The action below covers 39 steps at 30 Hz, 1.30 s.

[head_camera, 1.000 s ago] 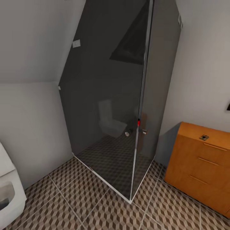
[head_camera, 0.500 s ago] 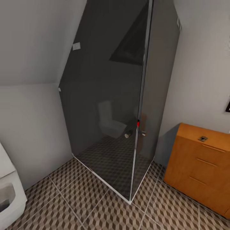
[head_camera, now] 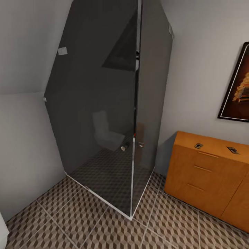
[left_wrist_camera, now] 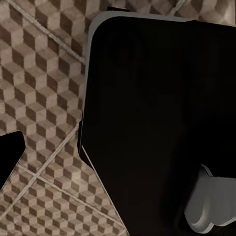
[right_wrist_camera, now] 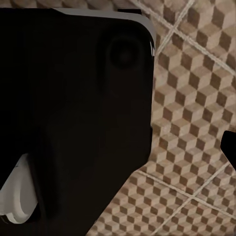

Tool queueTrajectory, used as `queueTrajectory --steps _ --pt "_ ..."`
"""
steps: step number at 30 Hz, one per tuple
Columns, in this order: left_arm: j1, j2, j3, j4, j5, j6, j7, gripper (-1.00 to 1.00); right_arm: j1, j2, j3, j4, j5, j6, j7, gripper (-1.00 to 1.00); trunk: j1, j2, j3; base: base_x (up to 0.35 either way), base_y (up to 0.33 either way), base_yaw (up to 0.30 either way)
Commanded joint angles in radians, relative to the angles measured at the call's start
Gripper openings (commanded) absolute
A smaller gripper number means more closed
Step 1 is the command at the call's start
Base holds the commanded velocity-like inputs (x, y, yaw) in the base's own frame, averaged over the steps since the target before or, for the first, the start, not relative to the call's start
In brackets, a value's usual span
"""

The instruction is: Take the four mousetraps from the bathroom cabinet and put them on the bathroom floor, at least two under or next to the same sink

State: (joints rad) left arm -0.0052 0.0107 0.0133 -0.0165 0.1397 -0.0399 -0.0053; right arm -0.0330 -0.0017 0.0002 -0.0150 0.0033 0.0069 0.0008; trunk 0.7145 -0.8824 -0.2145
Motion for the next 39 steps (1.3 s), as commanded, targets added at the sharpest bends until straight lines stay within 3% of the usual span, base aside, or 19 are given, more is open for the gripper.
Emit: queueTrajectory --steps 1,10,22,39 --pt "-0.001 0.0 0.001 0.0 0.008 -0.003 -0.001 1.0 -0.001 0.0 0.0 -0.001 0.0 0.001 0.0 1.0 -0.004 0.006 0.002 0.0 0.0 -0.296" --pt "-0.003 0.001 0.0 -0.001 0.008 0.019 -0.006 1.0 -0.001 0.0 0.001 -0.025 0.0 0.002 0.001 1.0 -0.038 0.069 0.035 0.0 0.0 -0.296" --pt "-0.024 0.002 0.001 -0.085 0.008 0.152 -0.002 1.0 -0.002 0.0 0.001 -0.111 0.0 0.008 0.001 1.0 -0.084 0.153 0.081 0.0 0.0 -0.296" --pt "-0.038 0.002 0.001 -0.112 0.016 0.181 0.001 1.0 -0.05 0.0 0.001 -0.129 0.001 0.012 -0.007 1.0 -0.15 0.272 0.146 0.0 0.0 -0.296"
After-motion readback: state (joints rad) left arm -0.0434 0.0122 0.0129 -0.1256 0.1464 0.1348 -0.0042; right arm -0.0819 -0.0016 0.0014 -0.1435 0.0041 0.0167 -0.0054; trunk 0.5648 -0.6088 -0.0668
